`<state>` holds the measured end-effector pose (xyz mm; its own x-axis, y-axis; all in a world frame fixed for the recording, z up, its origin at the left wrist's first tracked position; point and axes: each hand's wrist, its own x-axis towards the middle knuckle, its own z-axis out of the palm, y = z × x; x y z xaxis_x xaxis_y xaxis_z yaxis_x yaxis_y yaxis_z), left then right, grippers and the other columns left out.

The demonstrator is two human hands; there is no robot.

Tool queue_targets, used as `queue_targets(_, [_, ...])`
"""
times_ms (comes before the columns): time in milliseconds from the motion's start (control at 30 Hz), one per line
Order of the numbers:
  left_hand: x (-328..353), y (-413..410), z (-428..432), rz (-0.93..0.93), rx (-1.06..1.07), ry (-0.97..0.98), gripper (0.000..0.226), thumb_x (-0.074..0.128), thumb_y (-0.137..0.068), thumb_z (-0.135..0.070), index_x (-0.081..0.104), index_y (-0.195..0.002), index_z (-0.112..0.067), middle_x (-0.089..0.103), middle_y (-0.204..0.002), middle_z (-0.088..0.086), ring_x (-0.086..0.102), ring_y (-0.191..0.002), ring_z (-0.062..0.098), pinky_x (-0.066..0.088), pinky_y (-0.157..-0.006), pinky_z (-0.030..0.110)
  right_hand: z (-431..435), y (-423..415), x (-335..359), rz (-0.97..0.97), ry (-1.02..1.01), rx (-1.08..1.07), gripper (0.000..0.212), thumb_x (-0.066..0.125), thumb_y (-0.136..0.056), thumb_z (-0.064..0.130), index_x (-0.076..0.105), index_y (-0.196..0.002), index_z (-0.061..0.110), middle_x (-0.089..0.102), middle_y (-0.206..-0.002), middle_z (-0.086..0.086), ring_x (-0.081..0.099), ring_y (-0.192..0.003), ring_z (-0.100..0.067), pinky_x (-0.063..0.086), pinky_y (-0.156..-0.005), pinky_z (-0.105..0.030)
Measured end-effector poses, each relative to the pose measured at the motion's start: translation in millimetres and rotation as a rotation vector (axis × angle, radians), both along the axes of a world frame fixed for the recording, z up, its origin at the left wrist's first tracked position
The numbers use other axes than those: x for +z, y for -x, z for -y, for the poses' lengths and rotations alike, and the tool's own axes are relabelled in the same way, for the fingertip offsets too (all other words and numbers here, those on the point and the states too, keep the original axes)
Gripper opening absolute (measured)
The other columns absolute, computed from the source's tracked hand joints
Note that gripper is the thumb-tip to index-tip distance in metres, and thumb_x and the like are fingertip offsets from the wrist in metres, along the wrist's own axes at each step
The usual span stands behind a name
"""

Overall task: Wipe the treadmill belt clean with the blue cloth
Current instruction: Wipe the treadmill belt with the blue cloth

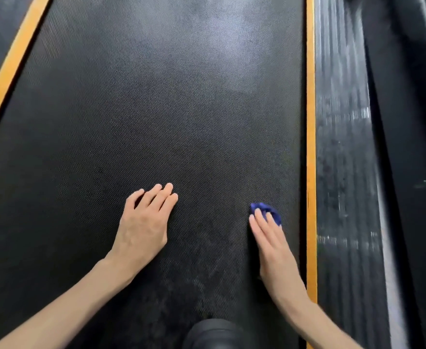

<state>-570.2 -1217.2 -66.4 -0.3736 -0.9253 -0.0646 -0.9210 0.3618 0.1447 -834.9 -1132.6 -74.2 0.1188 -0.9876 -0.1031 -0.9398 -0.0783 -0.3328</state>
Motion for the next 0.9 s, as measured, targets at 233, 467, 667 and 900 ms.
queue_targets(233, [4.3,-2.5,1.9,0.037,-0.019,-0.025,0.05,0.032,-0.075,-0.012,0.058,-0.118,-0.013,0.055,-0.133,0.005,0.054,-0.12,0.024,0.034,-0.099,0.041,30.8,8.6,0.3,0.036,0.043,0.046,0.073,0.044,-0.069,-0.017,0.038,-0.14,0.001,0.037,-0.146,-0.012,0.029,-0.138,-0.028,0.021,-0.112,-0.047])
queue_targets(467, [8.7,-3.8,0.8,0.02,-0.027,-0.027,0.05,0.04,-0.073,-0.009,0.058,-0.119,-0.013,0.053,-0.134,0.004,0.053,-0.121,0.024,0.032,-0.101,0.04,228.8,24.8,6.3,0.023,0.061,-0.213,0.058,0.042,-0.084,-0.01,0.034,-0.141,-0.001,0.033,-0.147,-0.02,0.028,-0.138,-0.035,0.022,-0.113,-0.045])
queue_targets(667, [6.1,-2.3,-1.3,-0.008,0.006,-0.04,0.053,0.027,-0.076,-0.011,0.059,-0.119,-0.012,0.054,-0.133,0.005,0.053,-0.121,0.024,0.033,-0.102,0.04,146.0,2.1,11.2,0.281,-0.095,-0.017,0.056,0.038,-0.095,0.002,0.026,-0.147,0.018,0.041,-0.136,0.002,0.039,-0.124,-0.015,0.028,-0.11,-0.031])
queue_targets(900, [4.3,-7.8,-0.4,-0.006,-0.03,-0.048,0.053,0.043,-0.072,-0.009,0.056,-0.123,-0.014,0.051,-0.137,0.004,0.051,-0.123,0.023,0.03,-0.103,0.039,3.2,-0.9,10.4,0.116,-0.097,0.355,0.089,0.047,-0.068,-0.013,0.024,-0.147,0.02,0.035,-0.146,0.008,0.025,-0.139,-0.009,0.015,-0.116,-0.032])
